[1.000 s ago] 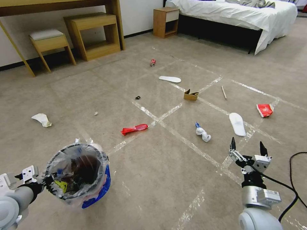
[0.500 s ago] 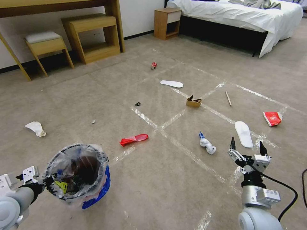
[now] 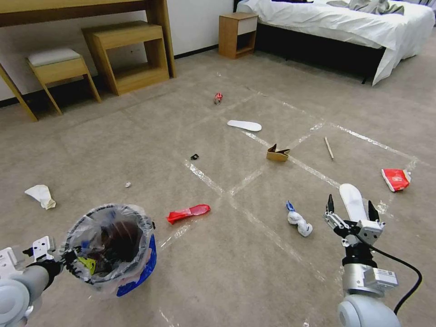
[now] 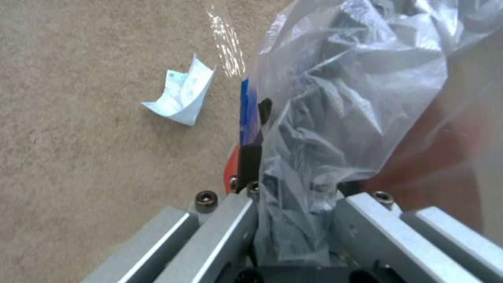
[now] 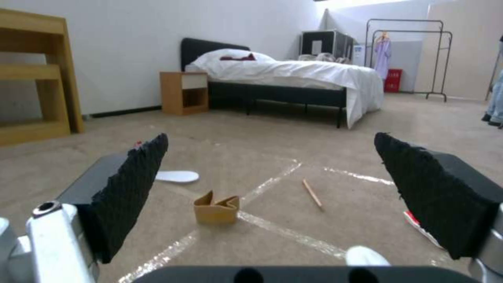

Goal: Pick up the trash bin and place the garbage on the floor into it.

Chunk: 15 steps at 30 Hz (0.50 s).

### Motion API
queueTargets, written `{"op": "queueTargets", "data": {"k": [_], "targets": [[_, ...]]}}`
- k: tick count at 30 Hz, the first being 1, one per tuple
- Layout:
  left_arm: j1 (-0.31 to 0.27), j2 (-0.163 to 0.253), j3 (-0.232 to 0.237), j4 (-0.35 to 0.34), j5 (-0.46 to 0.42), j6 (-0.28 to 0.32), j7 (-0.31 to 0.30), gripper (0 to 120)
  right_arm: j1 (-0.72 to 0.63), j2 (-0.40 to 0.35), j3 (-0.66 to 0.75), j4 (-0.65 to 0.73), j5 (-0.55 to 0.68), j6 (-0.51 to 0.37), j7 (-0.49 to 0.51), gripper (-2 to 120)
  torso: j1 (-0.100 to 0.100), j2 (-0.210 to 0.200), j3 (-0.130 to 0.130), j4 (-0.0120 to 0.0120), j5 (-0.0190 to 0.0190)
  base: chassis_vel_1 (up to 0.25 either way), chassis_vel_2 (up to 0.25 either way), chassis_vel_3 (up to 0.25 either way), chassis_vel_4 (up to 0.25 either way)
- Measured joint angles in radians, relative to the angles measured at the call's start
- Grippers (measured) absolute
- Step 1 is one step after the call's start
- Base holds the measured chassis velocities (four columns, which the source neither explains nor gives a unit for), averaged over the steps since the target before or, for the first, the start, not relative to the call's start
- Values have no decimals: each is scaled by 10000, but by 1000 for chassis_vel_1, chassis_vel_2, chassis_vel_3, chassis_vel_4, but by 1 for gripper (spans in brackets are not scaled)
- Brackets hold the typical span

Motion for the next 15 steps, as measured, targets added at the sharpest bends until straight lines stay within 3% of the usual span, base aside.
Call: {"op": "queueTargets", "data": {"k": [15], "targets": [[-63, -51, 87, 30, 76, -1, 7, 0, 80, -22, -61, -124, 26, 85, 56, 100, -1, 1, -2, 0, -1, -4, 12, 6, -8]]}}
